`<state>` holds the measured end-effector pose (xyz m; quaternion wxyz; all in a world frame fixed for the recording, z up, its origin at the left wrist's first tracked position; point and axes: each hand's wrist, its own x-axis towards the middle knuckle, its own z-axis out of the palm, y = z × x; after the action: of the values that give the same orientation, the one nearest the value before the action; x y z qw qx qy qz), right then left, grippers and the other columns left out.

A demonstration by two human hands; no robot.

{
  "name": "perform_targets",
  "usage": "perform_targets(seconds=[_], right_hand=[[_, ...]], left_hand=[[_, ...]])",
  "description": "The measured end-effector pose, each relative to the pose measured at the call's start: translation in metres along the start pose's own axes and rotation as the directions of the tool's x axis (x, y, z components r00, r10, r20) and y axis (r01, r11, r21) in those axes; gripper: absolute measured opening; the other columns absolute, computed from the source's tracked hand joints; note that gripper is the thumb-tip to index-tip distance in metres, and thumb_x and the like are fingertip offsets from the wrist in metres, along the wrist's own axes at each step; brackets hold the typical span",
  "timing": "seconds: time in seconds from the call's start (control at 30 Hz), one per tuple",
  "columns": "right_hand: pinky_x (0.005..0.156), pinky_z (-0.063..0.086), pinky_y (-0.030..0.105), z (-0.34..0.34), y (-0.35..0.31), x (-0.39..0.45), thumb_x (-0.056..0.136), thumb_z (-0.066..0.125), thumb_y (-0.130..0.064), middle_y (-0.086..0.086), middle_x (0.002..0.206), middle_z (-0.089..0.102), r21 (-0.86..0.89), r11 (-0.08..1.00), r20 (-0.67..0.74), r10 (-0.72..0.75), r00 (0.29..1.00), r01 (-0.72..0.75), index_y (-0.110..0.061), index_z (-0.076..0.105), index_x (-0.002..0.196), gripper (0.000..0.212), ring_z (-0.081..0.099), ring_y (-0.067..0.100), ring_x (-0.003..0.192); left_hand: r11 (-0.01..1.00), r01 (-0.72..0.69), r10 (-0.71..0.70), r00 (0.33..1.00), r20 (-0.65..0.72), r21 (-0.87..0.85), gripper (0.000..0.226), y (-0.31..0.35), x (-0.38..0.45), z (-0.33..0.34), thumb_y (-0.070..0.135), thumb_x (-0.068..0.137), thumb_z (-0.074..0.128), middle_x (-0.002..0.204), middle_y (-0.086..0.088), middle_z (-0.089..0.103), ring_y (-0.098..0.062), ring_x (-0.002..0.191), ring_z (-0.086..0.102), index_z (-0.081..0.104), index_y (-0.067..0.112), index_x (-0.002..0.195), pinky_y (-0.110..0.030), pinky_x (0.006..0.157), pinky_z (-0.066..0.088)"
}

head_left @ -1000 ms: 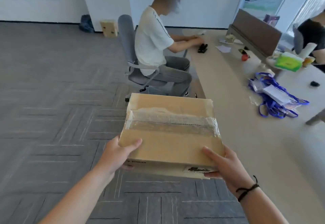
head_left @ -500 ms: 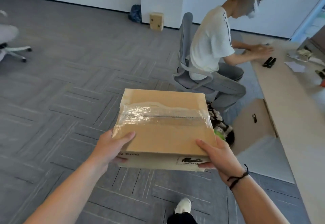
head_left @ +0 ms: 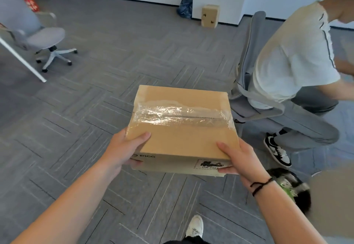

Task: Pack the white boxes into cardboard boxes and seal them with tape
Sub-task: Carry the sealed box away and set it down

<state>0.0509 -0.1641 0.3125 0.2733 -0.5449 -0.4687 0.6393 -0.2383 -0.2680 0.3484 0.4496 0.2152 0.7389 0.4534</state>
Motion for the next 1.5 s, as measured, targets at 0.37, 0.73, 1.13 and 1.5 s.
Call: perform_targets(seconds=[0.37, 0.73, 1.13, 1.5], right_hand=[[0.075, 0.063, 0.049, 0.023, -0.111, 0.2, 0.091, 0.07, -0.033, -0.002, 0.111, 0.074, -0.068, 0.996, 0.075, -0.046, 0.996, 0.051, -0.031, 0.062, 0.122, 0.032, 0.073, 0.021, 0.098], [0.074, 0.062, 0.054, 0.073, -0.23, 0.409, 0.09, 0.071, -0.036, 0.002, 0.108, 0.074, -0.115, 0.993, -0.041, -0.031, 0.999, 0.026, -0.028, 0.062, 0.121, 0.034, 0.074, 0.024, 0.095], [0.076, 0.062, 0.054, 0.085, -0.322, 0.633, 0.091, 0.069, -0.03, 0.001, 0.103, 0.075, -0.023, 1.0, -0.143, -0.013, 0.99, 0.01, -0.03, 0.063, 0.114, 0.024, 0.074, 0.025, 0.092], [0.075, 0.062, 0.054, 0.052, -0.431, 0.868, 0.091, 0.07, -0.028, 0.001, 0.103, 0.076, 0.042, 0.999, -0.134, 0.016, 0.991, -0.01, -0.031, 0.064, 0.114, 0.024, 0.074, 0.026, 0.093]], left_hand=[[0.998, -0.021, 0.019, 0.999, -0.032, -0.054, 0.044, 0.098, 0.188, 0.014, 0.041, 0.08, 0.082, 0.11, 0.006, 0.076, -0.023, 0.105, 0.07, 0.068, 0.029, 0.12, -0.046, 0.066, 0.063], [0.997, -0.03, 0.039, 0.99, 0.133, -0.071, 0.043, 0.222, 0.438, 0.016, 0.041, 0.08, 0.082, 0.108, 0.0, 0.075, -0.025, 0.103, 0.07, 0.068, 0.026, 0.117, -0.047, 0.067, 0.063], [1.0, -0.024, 0.022, 0.979, 0.2, 0.004, 0.035, 0.357, 0.679, 0.067, 0.038, 0.083, 0.08, 0.103, 0.001, 0.076, -0.023, 0.099, 0.071, 0.069, 0.025, 0.114, -0.044, 0.065, 0.063], [0.999, -0.008, 0.002, 0.987, 0.16, 0.042, 0.035, 0.491, 0.877, 0.147, 0.038, 0.084, 0.08, 0.103, 0.004, 0.077, -0.022, 0.099, 0.072, 0.069, 0.028, 0.116, -0.05, 0.071, 0.064]])
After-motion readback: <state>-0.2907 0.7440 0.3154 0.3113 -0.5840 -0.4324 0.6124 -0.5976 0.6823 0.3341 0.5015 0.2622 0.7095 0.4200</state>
